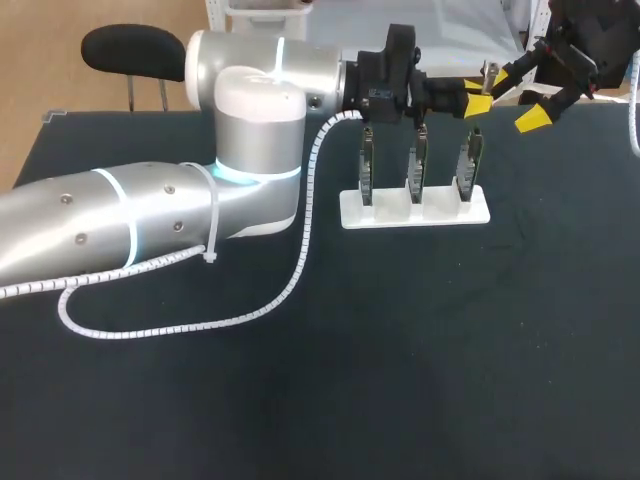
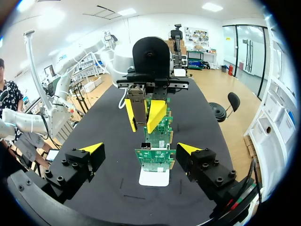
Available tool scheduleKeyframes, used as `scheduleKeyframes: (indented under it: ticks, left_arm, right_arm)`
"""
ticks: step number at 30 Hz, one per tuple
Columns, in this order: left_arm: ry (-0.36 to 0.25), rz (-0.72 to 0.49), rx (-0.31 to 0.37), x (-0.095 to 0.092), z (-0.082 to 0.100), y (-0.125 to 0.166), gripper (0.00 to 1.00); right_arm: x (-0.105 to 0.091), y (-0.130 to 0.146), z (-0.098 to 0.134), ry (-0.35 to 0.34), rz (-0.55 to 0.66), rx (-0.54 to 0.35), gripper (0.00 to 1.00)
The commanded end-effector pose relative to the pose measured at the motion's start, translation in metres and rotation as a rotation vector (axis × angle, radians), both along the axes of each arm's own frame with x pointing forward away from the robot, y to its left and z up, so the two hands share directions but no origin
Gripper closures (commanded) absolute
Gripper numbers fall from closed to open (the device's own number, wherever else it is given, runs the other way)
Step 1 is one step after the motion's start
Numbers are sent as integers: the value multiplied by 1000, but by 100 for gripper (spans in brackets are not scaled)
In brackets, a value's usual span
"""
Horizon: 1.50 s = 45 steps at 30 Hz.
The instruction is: Pick up the optical module with the left hand, and insert it into the network port with the right hand.
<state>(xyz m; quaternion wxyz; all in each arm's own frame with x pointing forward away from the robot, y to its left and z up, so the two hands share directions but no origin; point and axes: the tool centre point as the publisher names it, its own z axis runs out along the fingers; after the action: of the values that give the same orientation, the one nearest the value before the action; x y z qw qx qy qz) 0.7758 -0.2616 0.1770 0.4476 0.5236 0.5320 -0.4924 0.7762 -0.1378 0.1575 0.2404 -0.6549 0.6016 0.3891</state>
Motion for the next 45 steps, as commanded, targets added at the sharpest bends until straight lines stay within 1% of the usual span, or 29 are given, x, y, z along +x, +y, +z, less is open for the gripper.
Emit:
scheduleKeyframes:
  ticks: [1,7,10,14,17,21,26,33,37,45]
  left_arm:
    - [-1,5,2,-2,0,0,100]
    - [-1,5,2,-2,0,0,100]
    - [-1,5,2,-2,0,0,100]
    - [-1,5,2,-2,0,0,100]
    - [-1,5,2,-2,0,0,100]
    - [-1,5,2,-2,0,0,100]
    - [-1,5,2,-2,0,0,100]
    - [-1,5,2,-2,0,0,100]
    - [-1,5,2,-2,0,0,100]
    - [-1,5,2,-2,0,0,100]
  right_arm:
    - [5,-5,2,-29,-56,-3,0]
    - [18,-6,16,-79,-94,9,0]
    - [20,-3,26,-90,-96,26,0]
    - [18,2,40,-101,-71,44,0]
    - [16,5,47,-94,-67,51,0]
    - [14,7,50,-81,-68,48,0]
    - [8,12,51,-81,-64,38,0]
    - [3,23,54,-82,-60,44,0]
    - [0,28,55,-70,-59,42,0]
    - [-4,31,54,-62,-73,33,0]
